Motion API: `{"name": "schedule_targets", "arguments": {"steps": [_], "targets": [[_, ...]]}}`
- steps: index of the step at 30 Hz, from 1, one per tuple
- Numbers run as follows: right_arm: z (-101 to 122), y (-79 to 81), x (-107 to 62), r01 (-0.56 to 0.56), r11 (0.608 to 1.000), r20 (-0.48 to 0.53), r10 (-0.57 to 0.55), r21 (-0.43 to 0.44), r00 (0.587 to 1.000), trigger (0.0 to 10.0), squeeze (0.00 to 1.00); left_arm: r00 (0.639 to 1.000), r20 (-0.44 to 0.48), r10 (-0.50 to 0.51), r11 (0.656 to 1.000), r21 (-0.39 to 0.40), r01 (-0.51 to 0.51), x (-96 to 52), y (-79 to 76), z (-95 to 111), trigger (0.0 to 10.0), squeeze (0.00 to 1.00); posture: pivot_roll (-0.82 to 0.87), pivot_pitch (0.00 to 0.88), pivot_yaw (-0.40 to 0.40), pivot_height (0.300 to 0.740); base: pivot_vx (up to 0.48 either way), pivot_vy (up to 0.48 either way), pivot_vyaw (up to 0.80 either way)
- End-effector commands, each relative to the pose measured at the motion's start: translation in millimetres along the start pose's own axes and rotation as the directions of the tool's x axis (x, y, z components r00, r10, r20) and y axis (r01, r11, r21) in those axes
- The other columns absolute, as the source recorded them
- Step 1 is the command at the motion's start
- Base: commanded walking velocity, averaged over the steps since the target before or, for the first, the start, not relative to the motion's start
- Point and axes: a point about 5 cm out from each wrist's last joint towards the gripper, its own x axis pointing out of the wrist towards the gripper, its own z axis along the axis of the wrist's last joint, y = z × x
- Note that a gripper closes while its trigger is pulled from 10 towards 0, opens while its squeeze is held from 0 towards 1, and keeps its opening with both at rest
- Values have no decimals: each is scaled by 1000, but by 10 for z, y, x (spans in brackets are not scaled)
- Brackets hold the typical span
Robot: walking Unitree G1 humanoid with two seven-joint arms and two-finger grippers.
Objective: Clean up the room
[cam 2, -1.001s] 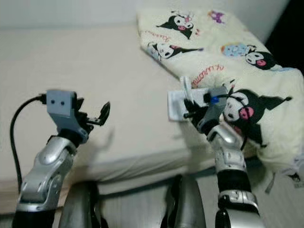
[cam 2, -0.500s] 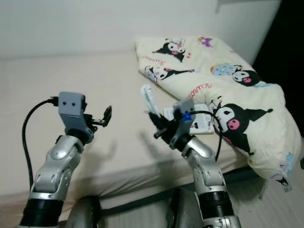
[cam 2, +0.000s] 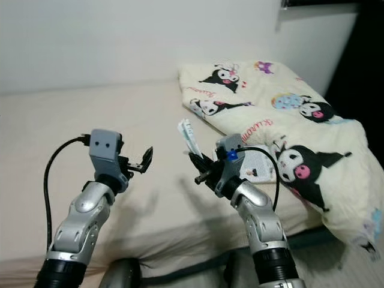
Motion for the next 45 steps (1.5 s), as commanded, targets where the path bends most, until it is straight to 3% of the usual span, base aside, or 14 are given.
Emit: {"name": "schedule_targets", "arguments": {"steps": [1,7,12,20,36,42,43,45], "targets": [[38,0,18,-9,1000,0,9,-4,1000,0,196,1000,-22,-7,1000,-4,7,16,-31,-81,10000,0,59,0,-35,605,0,0,0],[52,-21,27,-1,1000,1,1,-12,1000,0,196,997,-82,-1,1000,-2,1,43,-35,-184,10000,0,57,0,-37,625,-80,0,0],[61,-22,23,4,1000,2,-4,-14,1000,0,188,999,-34,-32,999,-13,32,30,-70,-141,10000,0,53,0,-39,640,-192,0,0],[78,-7,30,4,1000,4,-4,-16,1000,0,180,997,-36,-64,998,-25,63,49,-150,-171,10000,0,41,0,-36,670,-88,0,0],[26,49,34,-23,999,-17,23,-30,1000,0,176,997,-46,-60,998,-11,59,42,-125,-224,10000,0,43,0,-32,740,0,0,0],[-99,-2,-27,15,1000,-51,-16,-20,999,0,176,979,-176,98,993,-50,-109,-94,142,-582,10000,0,43,0,-29,740,0,0,0],[-187,-66,-89,53,999,-77,-54,-13,996,0,173,959,-232,163,985,-7,-170,-194,269,-740,10000,0,42,0,-28,740,0,0,0],[-255,-113,-131,79,997,-101,-79,-10,992,0,169,946,-259,195,980,22,-196,-252,334,-817,10000,0,42,0,-28,740,0,0,0]]}}
